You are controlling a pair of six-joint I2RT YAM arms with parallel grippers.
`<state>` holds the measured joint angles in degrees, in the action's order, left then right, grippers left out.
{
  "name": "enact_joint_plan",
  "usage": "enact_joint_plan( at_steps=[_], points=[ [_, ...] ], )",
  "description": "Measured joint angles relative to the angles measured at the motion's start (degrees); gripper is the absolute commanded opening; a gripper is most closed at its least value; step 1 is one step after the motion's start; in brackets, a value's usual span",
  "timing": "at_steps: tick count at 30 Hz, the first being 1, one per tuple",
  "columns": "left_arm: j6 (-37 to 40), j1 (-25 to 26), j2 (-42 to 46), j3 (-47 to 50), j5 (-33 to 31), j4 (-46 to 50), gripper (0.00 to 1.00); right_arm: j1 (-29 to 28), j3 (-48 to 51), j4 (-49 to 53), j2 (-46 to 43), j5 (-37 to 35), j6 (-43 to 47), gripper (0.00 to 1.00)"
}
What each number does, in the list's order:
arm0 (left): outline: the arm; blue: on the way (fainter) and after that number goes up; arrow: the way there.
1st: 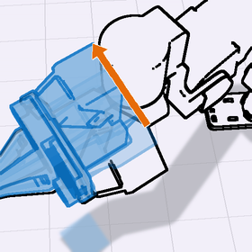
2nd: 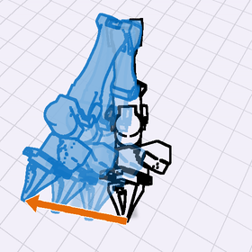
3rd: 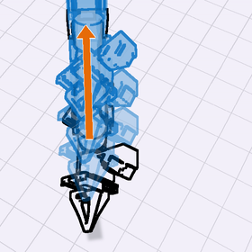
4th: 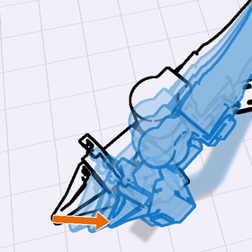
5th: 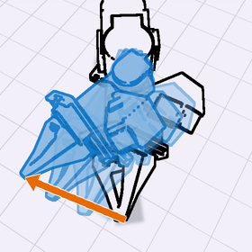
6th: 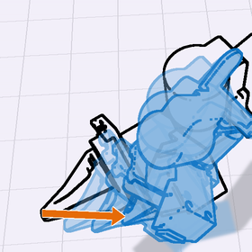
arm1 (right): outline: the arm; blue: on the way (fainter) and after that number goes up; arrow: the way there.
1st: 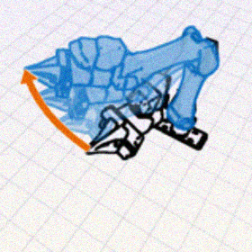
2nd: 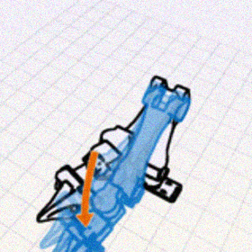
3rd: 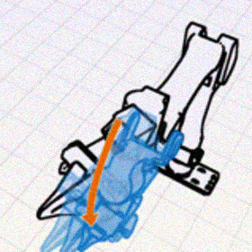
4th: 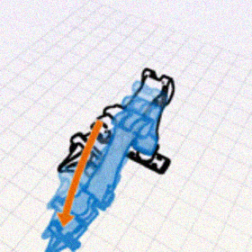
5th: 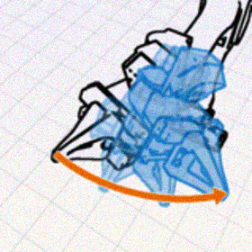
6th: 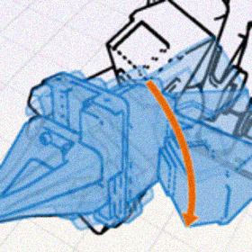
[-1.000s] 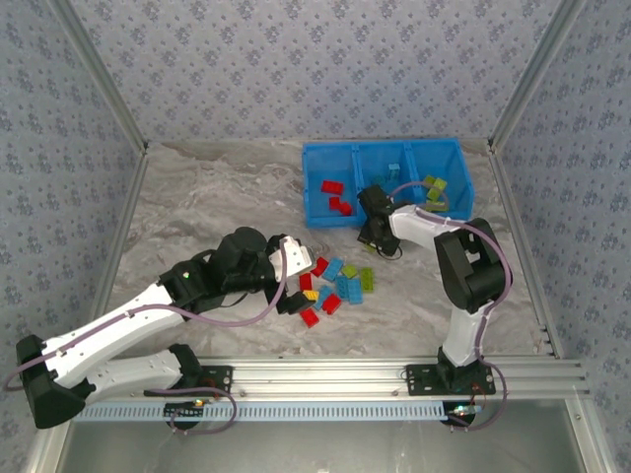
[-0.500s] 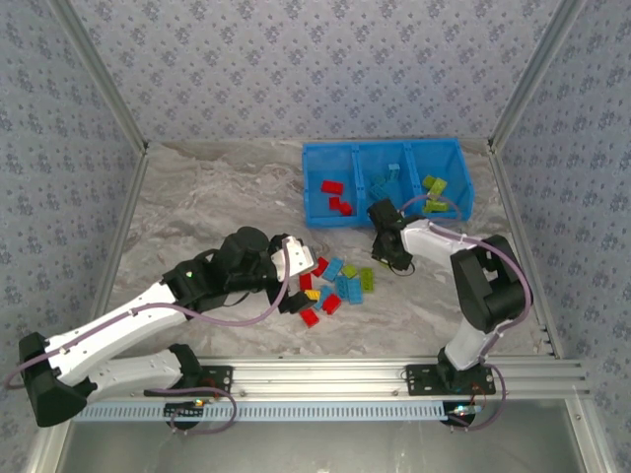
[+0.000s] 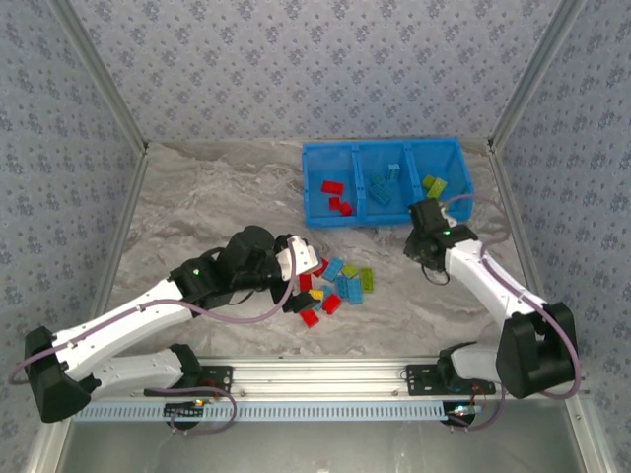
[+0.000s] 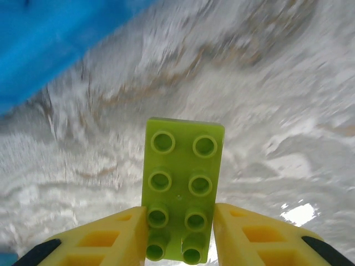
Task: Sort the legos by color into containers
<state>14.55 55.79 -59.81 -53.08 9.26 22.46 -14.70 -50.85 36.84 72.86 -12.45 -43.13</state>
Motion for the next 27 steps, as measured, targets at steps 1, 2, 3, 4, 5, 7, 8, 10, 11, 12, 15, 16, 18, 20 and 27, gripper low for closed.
enact_joint_plan(
  at_steps=[1,2,3,4,5,7,8,10,11,12,15,16,18,20,27],
  points=[
    [0.00,0.07,0.00,0.00,0.02,-0.02,0.99,2.51,-1.46,0.07,-0.11,0.04,1.18,0.37],
    [0.00,0.11,0.00,0.00,0.07,-0.04,0.99,4.70,-2.84,-0.09,0.07,0.17,2.47,0.37],
    [0.00,0.11,0.02,0.00,0.22,-0.07,0.99,7.37,-4.79,-0.44,0.63,0.33,3.91,0.36],
    [-0.02,0.11,0.02,0.00,0.24,-0.07,0.99,9.64,-6.86,-0.79,1.62,0.50,5.29,0.36],
    [-0.02,0.11,0.02,0.00,0.24,-0.11,0.99,11.52,-9.18,-1.27,3.10,0.85,6.60,0.36],
    [-0.11,0.11,0.00,0.00,0.24,-0.17,0.99,14.64,-15.37,-2.40,8.04,1.60,9.05,0.36],
    [-0.22,0.15,0.00,0.00,0.22,-0.20,0.99,15.45,-18.21,-2.86,10.67,2.05,9.97,0.36],
    [-0.66,0.22,0.02,0.00,0.20,-0.20,0.99,16.90,-25.44,-3.72,17.49,3.08,11.93,0.37],
    [-0.92,0.24,0.02,0.00,0.17,-0.20,0.99,17.27,-28.28,-4.09,20.41,3.54,12.70,0.38],
    [-1.29,0.26,0.02,0.00,0.07,-0.20,0.99,17.55,-31.28,-4.15,23.39,3.98,13.44,0.40],
    [-3.34,0.26,0.02,0.00,-1.51,-0.22,0.99,17.84,-37.97,-3.41,30.27,4.92,15.37,0.55],
    [-4.50,0.26,0.02,0.00,-2.67,-0.31,0.99,17.84,-39.71,-2.84,32.00,5.18,15.82,0.59],
    [-7.69,0.26,0.02,0.00,-5.95,-0.61,0.99,17.84,-42.21,-1.46,34.12,5.60,16.28,0.62],
    [-11.61,0.26,-0.09,0.00,-10.10,-0.87,0.99,17.84,-43.15,-0.17,34.53,5.88,16.48,0.62],
    [-33.90,-2.36,-4.35,0.00,-21.75,-0.83,0.97,17.51,-38.29,2.91,25.90,8.87,15.91,0.65]
  ],
)
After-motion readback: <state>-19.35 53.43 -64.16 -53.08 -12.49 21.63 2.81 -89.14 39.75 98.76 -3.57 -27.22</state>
